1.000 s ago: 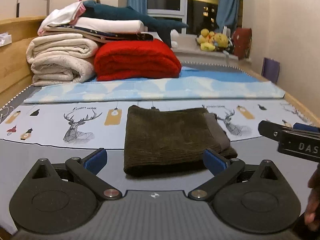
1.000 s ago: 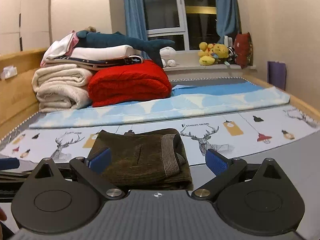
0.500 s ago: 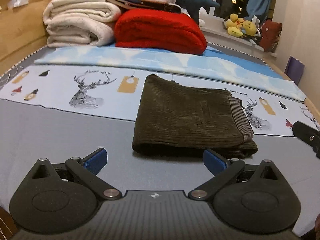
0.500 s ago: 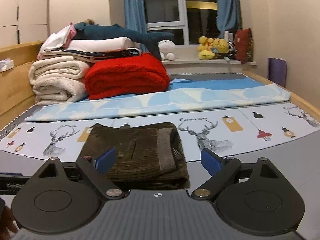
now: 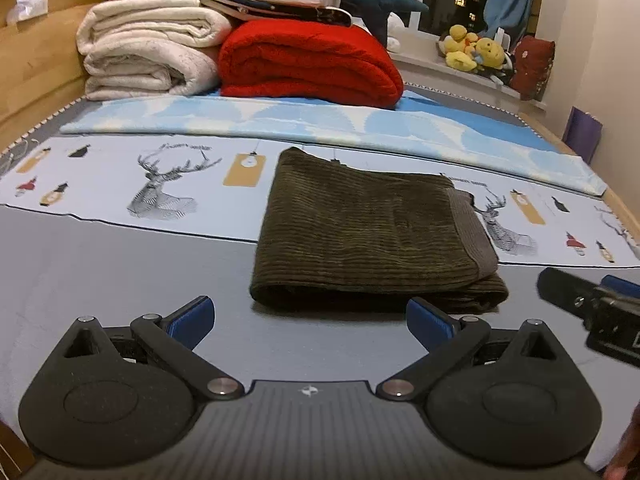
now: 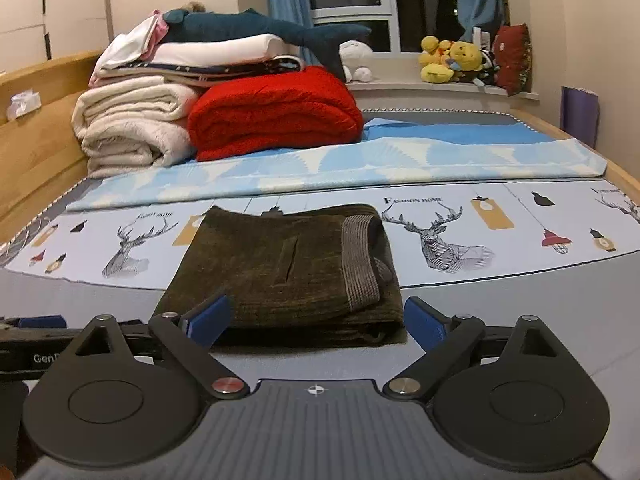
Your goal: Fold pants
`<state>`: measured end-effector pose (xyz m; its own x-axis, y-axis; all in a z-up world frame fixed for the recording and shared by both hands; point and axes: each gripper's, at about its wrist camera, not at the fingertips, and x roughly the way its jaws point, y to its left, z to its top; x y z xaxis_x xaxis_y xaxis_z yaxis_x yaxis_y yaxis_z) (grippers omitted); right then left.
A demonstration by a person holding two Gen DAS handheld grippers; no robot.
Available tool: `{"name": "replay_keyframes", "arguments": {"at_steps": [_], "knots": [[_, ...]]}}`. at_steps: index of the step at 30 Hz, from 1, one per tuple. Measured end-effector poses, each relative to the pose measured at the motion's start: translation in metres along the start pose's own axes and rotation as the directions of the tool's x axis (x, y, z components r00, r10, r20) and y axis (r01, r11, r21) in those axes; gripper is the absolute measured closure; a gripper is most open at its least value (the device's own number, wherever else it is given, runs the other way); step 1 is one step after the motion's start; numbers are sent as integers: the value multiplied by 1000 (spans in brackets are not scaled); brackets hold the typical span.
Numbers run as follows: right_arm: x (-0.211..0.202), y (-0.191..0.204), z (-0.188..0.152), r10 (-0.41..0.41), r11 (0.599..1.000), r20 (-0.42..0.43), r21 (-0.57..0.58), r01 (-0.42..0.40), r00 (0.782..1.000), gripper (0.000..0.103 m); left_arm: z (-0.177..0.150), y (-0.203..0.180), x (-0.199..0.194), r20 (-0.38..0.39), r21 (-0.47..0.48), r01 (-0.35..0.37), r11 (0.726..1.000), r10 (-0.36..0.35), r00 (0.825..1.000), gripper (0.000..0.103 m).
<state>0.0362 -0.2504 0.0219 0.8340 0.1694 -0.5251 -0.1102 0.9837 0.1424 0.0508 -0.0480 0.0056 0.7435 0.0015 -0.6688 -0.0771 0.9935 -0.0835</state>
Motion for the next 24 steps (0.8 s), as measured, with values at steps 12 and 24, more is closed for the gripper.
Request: {"name": "replay_keyframes", "arguments": {"at_steps": [12, 24], "knots": [[1, 7, -2, 6, 998, -22, -61, -7, 1000, 8, -4, -9, 3, -39, 25, 31, 999, -30, 999, 1], [3, 11, -2, 10, 996, -24, -90, -12, 1000, 7, -2, -8, 5, -53, 15, 26, 1000, -26, 998, 1]]}}
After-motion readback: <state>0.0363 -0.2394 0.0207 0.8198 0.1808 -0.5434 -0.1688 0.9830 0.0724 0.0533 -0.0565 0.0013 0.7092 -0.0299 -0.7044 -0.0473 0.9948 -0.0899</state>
